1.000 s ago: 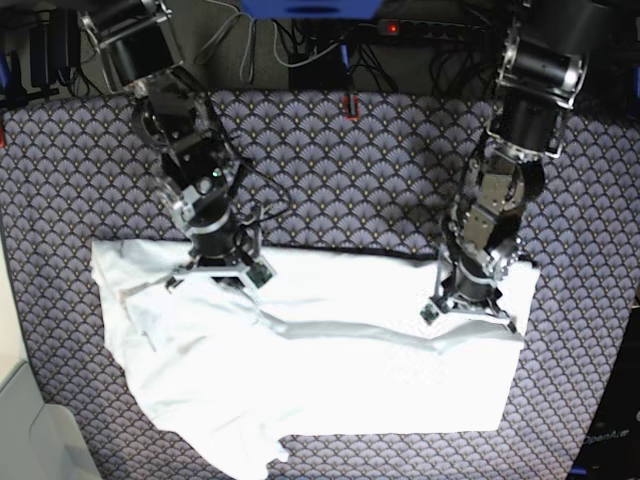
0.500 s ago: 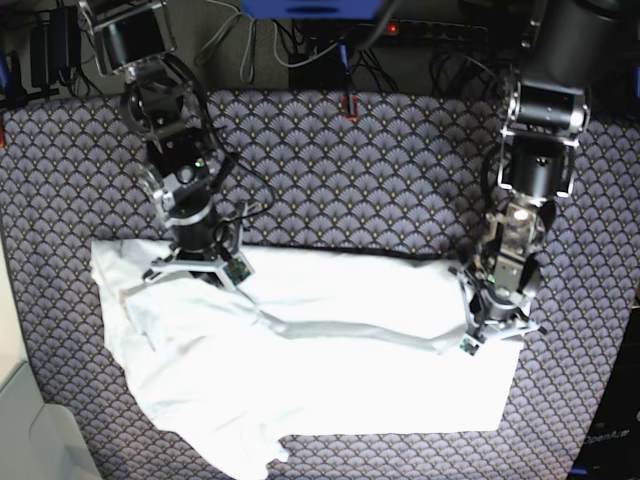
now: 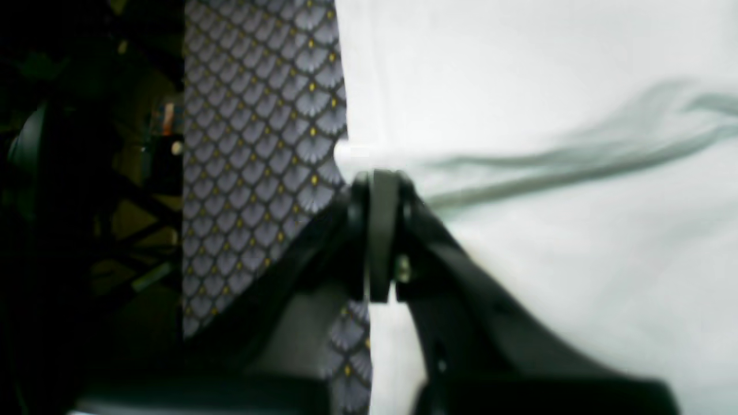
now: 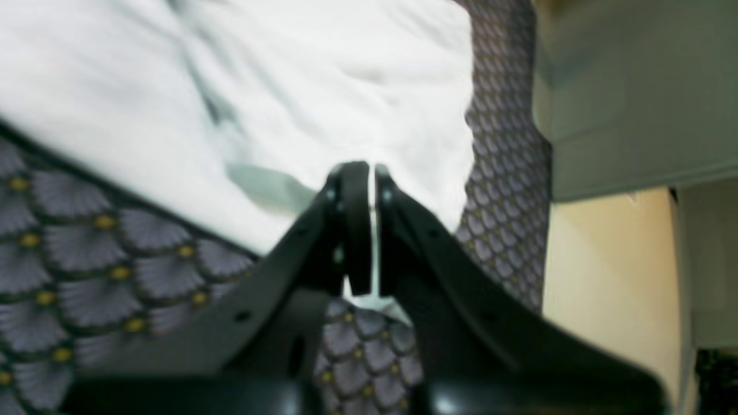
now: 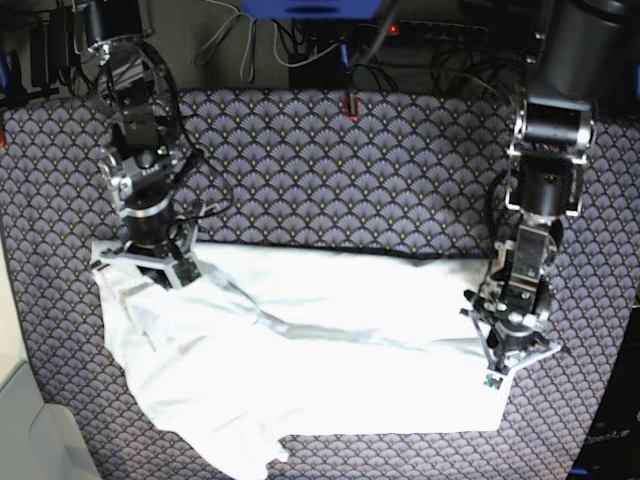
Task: Fold the T-shirt properly
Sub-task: 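Pull the shirt edge outward with both grippers to spread it flat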
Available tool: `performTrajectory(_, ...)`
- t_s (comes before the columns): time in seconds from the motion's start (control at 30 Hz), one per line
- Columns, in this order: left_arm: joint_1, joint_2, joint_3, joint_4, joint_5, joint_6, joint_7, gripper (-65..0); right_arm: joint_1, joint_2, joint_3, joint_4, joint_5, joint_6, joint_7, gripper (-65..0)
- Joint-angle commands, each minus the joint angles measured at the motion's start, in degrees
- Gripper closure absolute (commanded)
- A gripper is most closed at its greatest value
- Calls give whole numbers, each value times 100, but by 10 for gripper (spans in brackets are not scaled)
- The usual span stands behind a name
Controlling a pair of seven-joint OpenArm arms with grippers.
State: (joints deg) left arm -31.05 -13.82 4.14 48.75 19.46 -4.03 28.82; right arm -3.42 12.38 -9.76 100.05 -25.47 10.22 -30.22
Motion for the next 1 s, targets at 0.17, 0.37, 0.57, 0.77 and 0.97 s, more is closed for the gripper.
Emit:
performTrajectory(0.17,1096,-301,-41,1793,1,-278,648,-11,232,-214,717,65,-42,750,116,-93)
performTrajectory(0.37,1685,-266,-797,2400,1,-287,894,-208,505,-144,848,-541,-6,776,169,-196)
performTrajectory(0.57,1826,-266,-885,2470,1,-287,885,-308,821,-161,866,-1236,-6,1295,143,-200)
performTrajectory(0.77,1808,-231,-902,2382,1,-269,885,-308,944,-135,866,-1429,-6,1356,169,-200)
performTrajectory(0.97,1773,-99,-911,2092,1,-243,885,-308,900,32,928,-1420,-6,1356,169,-200)
